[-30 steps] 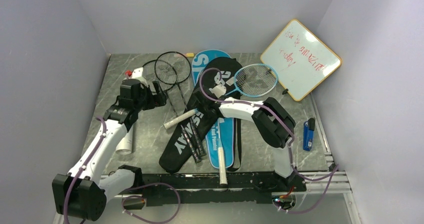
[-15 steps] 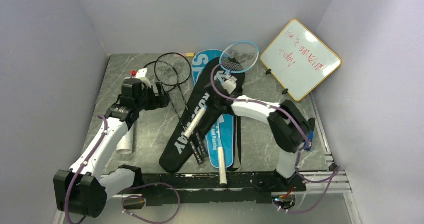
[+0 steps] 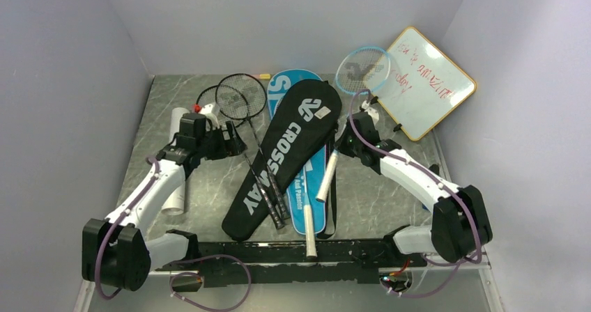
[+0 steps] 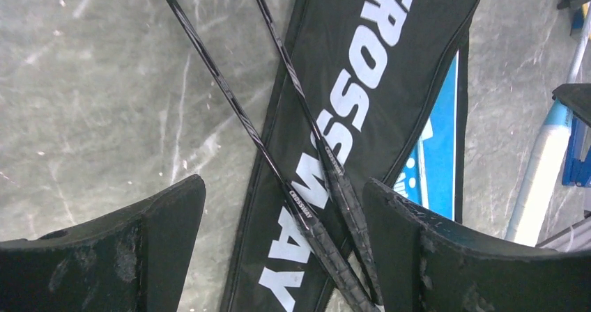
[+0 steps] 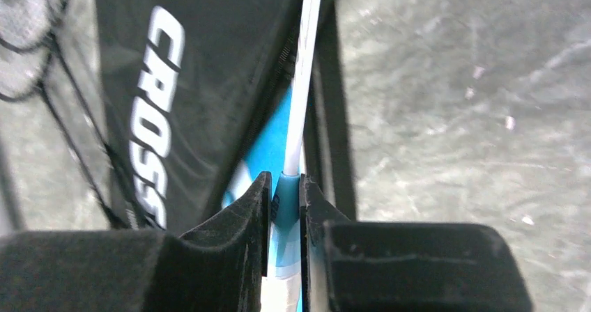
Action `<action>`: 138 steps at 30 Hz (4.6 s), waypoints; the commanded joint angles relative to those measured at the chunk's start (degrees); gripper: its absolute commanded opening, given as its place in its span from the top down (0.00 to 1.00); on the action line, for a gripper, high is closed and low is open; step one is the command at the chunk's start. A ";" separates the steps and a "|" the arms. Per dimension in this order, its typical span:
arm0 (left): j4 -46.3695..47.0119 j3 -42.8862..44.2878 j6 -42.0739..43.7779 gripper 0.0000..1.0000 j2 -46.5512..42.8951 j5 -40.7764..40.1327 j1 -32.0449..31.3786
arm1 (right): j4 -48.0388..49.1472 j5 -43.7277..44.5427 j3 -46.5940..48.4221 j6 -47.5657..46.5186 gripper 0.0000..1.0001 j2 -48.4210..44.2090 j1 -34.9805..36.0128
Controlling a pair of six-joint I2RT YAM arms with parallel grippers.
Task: Pack up the badminton gear
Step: Place the racket at the center of the board, then pick up the racket from the racket bag, then adjust the racket bag at the center of the board.
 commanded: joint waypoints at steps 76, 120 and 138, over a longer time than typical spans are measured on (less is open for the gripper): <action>24.51 -8.72 5.21 0.31 10.68 -11.20 -28.81 | -6.04 27.39 1.80 -5.98 1.00 -5.75 20.54; 0.63 17.10 5.13 0.95 27.49 -4.42 -35.21 | -28.46 17.27 -7.58 7.03 1.00 -29.21 20.10; 33.48 11.69 -20.67 0.95 23.40 39.27 -21.28 | -37.00 20.37 -2.18 12.35 1.00 -34.22 20.09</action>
